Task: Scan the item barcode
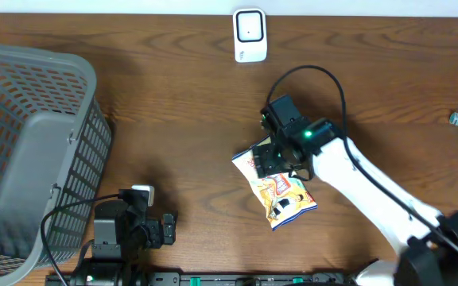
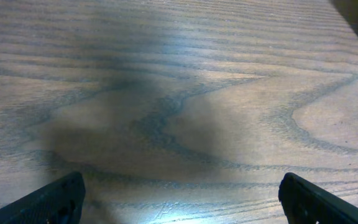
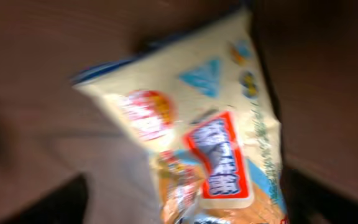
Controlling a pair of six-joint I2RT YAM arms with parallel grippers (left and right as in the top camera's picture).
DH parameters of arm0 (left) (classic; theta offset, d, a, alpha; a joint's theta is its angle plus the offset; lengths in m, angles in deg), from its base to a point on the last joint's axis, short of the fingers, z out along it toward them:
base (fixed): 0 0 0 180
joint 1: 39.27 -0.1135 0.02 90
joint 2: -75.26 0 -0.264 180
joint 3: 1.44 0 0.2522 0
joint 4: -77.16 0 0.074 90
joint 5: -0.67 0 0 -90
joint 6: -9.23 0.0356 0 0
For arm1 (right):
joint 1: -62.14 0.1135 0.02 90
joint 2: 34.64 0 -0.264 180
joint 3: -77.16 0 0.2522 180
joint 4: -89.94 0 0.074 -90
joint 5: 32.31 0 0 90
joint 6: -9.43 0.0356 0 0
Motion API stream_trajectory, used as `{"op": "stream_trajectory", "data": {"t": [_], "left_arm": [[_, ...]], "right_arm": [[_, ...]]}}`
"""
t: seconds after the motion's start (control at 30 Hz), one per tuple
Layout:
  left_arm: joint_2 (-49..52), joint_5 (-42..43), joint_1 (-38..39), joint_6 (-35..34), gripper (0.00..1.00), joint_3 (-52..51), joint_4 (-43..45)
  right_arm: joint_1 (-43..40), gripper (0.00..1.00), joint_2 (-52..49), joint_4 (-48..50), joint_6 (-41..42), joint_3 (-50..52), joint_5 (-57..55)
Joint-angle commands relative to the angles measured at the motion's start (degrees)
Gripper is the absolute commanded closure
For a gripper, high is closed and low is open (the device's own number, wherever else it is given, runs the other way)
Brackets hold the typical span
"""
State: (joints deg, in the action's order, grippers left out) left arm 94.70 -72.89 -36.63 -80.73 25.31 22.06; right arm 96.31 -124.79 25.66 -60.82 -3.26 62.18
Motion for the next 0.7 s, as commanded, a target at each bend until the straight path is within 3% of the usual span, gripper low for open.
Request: {"op": "stream_trajectory", "data": {"t": [0.0, 0.5, 0.6, 0.67], "left_arm": [[-0.15, 0.48, -0.13, 0.37, 0.01, 0.31, 0.02], [-0.15, 0.48, -0.13, 0.37, 0.01, 0.31, 0.02], [-0.15, 0.48, -0.13, 0.37, 0.01, 0.31, 0.0], [-0.15, 0.48, -0.13, 0.35, 0.01, 0.31, 0.02]], "right_arm": [[4.13, 0.01, -0.24, 0.15, -6.56, 0.44, -0.79], [11.58, 0.06, -15.08, 2.95, -5.01, 3.74, -14.99], [12.28, 0.16, -19.41, 2.56, -4.98, 3.76, -18.64], [12.37, 0.33, -22.67, 1.99, -5.03, 3.76, -19.67]]}}
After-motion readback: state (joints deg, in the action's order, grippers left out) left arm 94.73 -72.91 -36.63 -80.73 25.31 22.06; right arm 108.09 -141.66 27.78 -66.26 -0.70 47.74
